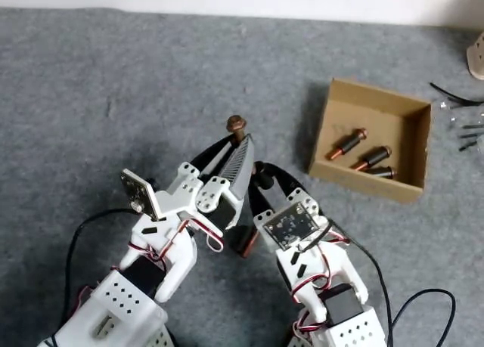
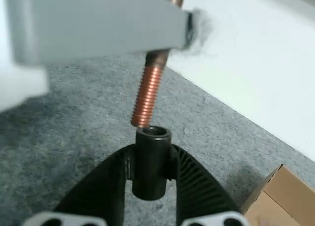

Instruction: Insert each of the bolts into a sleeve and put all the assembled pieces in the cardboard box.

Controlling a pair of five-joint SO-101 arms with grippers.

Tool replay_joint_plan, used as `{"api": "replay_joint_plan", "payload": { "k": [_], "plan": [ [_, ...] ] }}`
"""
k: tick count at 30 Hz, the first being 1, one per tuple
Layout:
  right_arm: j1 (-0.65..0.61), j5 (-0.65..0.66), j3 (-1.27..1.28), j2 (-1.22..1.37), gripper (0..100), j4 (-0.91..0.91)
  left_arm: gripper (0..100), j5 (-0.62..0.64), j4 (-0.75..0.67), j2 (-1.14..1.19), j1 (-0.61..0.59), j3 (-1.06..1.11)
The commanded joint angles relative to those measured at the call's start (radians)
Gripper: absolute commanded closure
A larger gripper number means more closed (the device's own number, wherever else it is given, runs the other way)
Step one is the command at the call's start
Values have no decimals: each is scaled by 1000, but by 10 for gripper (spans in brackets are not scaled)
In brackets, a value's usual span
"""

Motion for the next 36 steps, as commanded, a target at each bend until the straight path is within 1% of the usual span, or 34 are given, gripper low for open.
{"api": "replay_joint_plan", "payload": {
  "k": [1,4,7,10,15,17,19,24,27,32,36],
  "plan": [
    [-16,14,128,-13,993,2,994,8,-26,7,25,-64],
    [-16,14,128,-13,993,2,994,8,-31,68,25,-71],
    [-15,12,128,-13,993,2,994,8,-31,191,-8,-128],
    [-12,12,128,-13,993,1,994,9,-34,280,-12,-156],
    [1,12,128,-13,993,-4,994,11,-175,232,5,-76],
    [12,9,128,-13,993,-5,994,11,-196,193,27,-51],
    [28,6,128,-13,993,-18,994,11,-152,156,35,-38],
    [39,5,128,-13,993,-22,994,11,86,85,38,-68],
    [38,6,128,-13,993,-22,994,11,181,59,39,-85],
    [39,6,128,-13,993,-22,994,11,264,36,38,-84],
    [39,6,128,-13,993,-24,994,9,281,36,31,-84]
  ]
}}
